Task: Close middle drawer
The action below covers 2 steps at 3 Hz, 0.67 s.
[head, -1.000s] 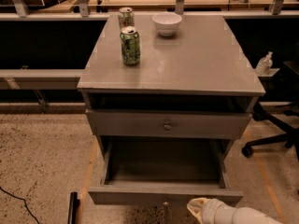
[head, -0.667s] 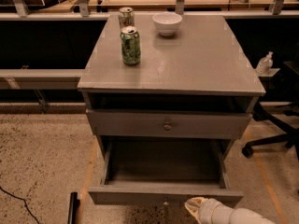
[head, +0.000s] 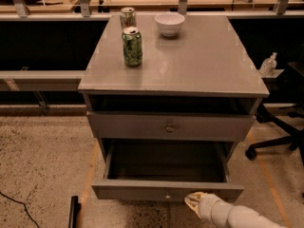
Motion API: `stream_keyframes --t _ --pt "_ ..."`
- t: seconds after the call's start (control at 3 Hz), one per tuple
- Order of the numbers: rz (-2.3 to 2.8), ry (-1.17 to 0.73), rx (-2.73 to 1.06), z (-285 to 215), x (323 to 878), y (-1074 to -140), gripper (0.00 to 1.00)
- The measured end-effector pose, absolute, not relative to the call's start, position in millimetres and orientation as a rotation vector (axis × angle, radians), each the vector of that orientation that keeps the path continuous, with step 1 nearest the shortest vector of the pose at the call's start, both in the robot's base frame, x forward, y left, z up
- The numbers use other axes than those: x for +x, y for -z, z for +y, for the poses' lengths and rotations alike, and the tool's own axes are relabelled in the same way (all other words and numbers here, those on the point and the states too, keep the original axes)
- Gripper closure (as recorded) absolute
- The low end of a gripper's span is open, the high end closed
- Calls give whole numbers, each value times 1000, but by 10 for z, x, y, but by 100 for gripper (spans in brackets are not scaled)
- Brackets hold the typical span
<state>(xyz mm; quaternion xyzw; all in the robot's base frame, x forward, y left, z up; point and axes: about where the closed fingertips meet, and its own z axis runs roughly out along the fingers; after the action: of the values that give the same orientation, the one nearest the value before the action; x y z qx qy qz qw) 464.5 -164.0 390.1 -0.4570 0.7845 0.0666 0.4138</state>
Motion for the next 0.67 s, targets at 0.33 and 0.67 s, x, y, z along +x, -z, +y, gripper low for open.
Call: stream_keyframes --t 0.33,0.67 --pt "1884 -117 -1214 -1681 4977 -3904 100" --pt "1834 -89 -1255 -1723 5233 -3869 100"
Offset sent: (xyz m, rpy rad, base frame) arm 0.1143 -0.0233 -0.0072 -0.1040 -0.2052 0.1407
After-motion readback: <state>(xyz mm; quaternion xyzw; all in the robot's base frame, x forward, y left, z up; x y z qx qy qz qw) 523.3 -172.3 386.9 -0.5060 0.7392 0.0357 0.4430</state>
